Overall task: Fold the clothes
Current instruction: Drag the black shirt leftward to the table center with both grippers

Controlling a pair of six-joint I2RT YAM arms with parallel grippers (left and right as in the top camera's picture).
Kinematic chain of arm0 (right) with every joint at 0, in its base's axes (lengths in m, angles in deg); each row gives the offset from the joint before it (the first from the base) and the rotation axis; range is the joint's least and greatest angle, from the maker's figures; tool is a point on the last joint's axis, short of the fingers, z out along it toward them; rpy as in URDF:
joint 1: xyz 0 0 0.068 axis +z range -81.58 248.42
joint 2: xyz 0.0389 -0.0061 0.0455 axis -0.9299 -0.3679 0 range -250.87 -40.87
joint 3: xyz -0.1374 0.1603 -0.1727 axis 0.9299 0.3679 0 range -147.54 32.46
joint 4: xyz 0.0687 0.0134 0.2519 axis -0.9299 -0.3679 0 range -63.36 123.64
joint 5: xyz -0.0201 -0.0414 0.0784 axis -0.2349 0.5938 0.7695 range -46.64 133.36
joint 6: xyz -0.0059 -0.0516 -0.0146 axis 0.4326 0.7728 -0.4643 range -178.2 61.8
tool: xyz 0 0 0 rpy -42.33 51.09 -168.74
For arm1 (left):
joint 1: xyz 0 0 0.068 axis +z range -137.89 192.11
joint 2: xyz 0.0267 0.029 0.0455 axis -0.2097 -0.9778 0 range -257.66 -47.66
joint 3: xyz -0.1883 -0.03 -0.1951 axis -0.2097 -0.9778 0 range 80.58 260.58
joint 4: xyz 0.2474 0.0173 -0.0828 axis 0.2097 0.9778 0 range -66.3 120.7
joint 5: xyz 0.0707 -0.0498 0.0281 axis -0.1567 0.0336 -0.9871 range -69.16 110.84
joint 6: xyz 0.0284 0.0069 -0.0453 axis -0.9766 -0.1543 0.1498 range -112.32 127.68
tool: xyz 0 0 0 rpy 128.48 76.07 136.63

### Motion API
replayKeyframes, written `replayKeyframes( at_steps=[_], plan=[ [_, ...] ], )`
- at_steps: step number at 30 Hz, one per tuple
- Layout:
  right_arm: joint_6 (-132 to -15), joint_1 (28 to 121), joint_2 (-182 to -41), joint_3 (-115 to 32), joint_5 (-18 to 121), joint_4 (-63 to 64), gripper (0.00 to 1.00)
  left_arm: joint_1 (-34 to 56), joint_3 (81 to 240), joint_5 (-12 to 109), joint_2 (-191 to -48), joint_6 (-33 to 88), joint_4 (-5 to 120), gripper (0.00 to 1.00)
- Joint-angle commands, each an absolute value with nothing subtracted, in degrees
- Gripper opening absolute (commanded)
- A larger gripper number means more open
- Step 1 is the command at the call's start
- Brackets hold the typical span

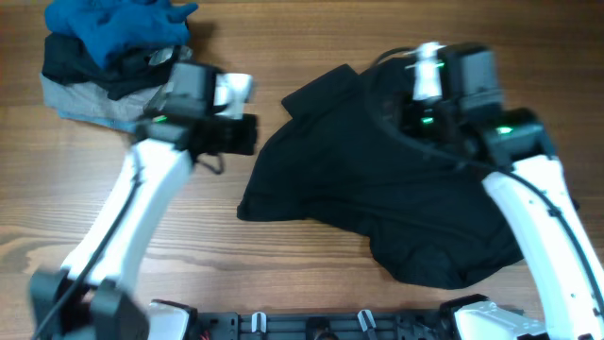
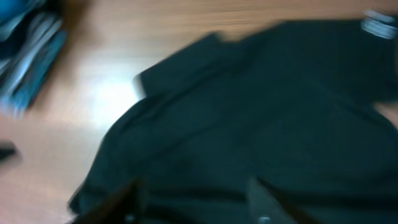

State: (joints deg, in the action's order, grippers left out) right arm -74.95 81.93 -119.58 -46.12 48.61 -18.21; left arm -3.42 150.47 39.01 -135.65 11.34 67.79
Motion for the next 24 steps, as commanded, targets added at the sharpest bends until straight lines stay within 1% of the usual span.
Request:
replayKeyframes(
  at_steps=[1, 2, 4, 7, 10, 11, 12, 14, 17, 19, 21, 22, 24],
  plan=[
    [-84.33, 73.72, -119.5, -46.6, 46.82, -23.92, 0.4, -11.03, 150.75, 39.89, -148.02, 10.82, 59.73, 0.04],
    [-85.38, 71.38, -120.02, -46.6, 46.8, -25.84, 0.36, -13.04, 150.75, 39.86, -152.37, 10.84, 55.42, 0.04],
    [-85.16, 68.41, -121.16, -46.6, 48.68, -30.3, 0.36, -14.81, 150.75, 39.67, -158.27, 12.72, 48.52, 0.04],
    [-85.1, 68.06, -122.45, -46.56, 45.9, -33.58, 0.36, -14.35, 150.75, 34.75, -163.78, 18.86, 41.22, 0.04],
    [-83.72, 68.06, -123.34, -46.54, 45.05, -34.34, 0.37, -12.89, 150.75, 27.62, -168.43, 19.19, 39.16, 0.04],
    [-83.72, 68.06, -124.13, -46.54, 44.35, -34.89, 0.37, -11.36, 150.75, 21.79, -170.33, 21.81, 41.19, 0.04],
    [-84.05, 67.99, -125.09, -46.32, 43.74, -35.42, 0.5, -9.78, 150.75, 18.84, -171.27, 24.26, 43.16, 0.04],
    [-86.71, 66.94, -127.69, -44.85, 41.53, -35.66, 0.58, -4.17, 150.53, 18.33, -171.93, 25.07, 47.27, 0.04],
    [-86.6, 61.78, -133.57, -43.85, 40.55, -33.14, 0.63, 4.42, 150.56, 19.75, -170.82, 24.89, 50.88, 0.04],
    [-86.06, 56.67, -137.27, -43.85, 40.64, -31.24, 0.63, 9.04, 150.56, 23.38, -169.22, 24.98, 52.76, 0.04],
    [-82.65, 52.67, -140.81, -43.85, 44.44, -30.21, 0.64, 10.96, 150.56, 23.69, -167.12, 26.38, 54.33, 0.04],
    [-79.7, 50.81, -144.89, -43.78, 45.47, -30.48, 0.77, 11.27, 150.56, 23.78, -164.17, 26.36, 54.85, 0.04],
    [-79.74, 49.72, -148.85, -43.74, 44.0, -29.56, 0.86, 11.27, 150.56, 23.78, -160.7, 26.42, 55.6, 0.05]
  ],
)
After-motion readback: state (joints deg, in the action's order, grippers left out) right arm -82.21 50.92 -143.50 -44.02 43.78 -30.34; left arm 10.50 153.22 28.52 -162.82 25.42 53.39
